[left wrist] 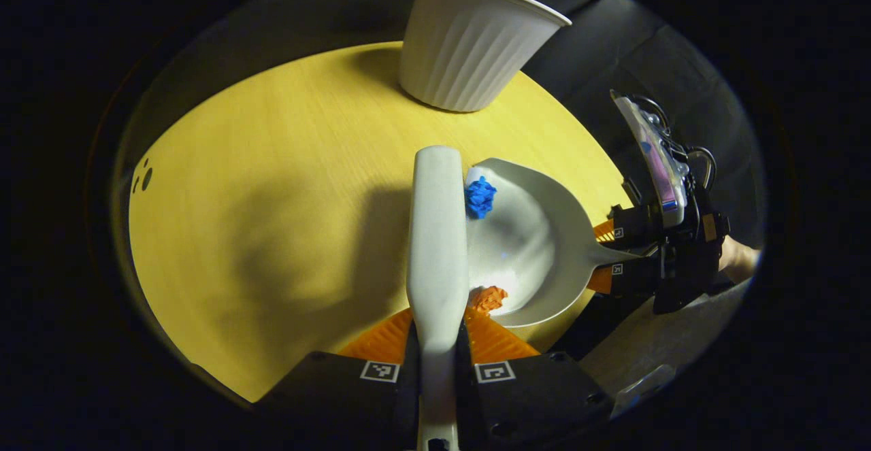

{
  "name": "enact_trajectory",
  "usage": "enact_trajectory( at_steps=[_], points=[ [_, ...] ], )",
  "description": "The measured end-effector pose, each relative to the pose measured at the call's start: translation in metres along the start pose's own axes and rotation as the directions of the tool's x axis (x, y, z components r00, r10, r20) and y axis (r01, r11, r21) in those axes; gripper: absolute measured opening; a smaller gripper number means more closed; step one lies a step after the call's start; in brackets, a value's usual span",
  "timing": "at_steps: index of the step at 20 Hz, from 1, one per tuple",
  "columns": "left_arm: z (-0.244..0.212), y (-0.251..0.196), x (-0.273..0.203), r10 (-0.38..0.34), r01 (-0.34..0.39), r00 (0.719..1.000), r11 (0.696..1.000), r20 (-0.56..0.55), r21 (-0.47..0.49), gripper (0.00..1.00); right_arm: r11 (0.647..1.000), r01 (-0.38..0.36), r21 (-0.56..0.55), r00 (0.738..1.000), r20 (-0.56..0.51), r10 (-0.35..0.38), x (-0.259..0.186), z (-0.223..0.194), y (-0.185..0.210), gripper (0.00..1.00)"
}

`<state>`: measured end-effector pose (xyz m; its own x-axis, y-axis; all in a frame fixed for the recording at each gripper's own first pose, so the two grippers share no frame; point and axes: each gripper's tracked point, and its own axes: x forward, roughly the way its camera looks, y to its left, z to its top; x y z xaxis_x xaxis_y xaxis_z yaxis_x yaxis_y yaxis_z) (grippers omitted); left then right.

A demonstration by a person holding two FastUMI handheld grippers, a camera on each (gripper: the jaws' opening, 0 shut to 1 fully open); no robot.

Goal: Pick up the small broom and dustpan from the desktop, sweep the trash into the dustpan with the broom, and then empty the trash into the garbage bin.

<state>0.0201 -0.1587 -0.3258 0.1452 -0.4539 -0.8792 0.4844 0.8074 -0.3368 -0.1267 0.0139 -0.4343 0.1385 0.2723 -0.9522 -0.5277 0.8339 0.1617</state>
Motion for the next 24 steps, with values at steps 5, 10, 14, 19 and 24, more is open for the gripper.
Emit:
enact_trajectory(
  at_steps=[5, 10, 14, 19, 24],
  points=[
    [-0.013, 0.030, -0.009, 0.088, -0.086, 0.996, 0.992, 0.022, -0.088, 0.26, 0.998, 0.031, 0.050, 0.995, 0.096, -0.036, -0.003, 0.002, 0.002, 0.36],
    [-0.040, 0.075, -0.007, 0.185, -0.183, 0.983, 0.974, 0.008, -0.132, 0.24, 0.985, 0.072, 0.157, 0.993, 0.082, -0.086, -0.046, -0.001, -0.006, 0.35],
    [-0.061, 0.099, -0.012, 0.225, -0.222, 0.974, 0.963, 0.005, -0.155, 0.26, 0.962, 0.127, 0.241, 0.988, 0.053, -0.144, -0.105, 0.000, -0.023, 0.36],
    [-0.080, 0.120, -0.009, 0.241, -0.235, 0.970, 0.955, 0.012, -0.180, 0.24, 0.929, 0.192, 0.317, 0.971, 0.076, -0.227, -0.197, 0.021, -0.066, 0.35],
    [-0.088, 0.124, -0.009, 0.224, -0.217, 0.974, 0.959, 0.020, -0.180, 0.26, 0.899, 0.239, 0.366, 0.947, 0.116, -0.299, -0.251, 0.068, -0.097, 0.39]
  ],
)
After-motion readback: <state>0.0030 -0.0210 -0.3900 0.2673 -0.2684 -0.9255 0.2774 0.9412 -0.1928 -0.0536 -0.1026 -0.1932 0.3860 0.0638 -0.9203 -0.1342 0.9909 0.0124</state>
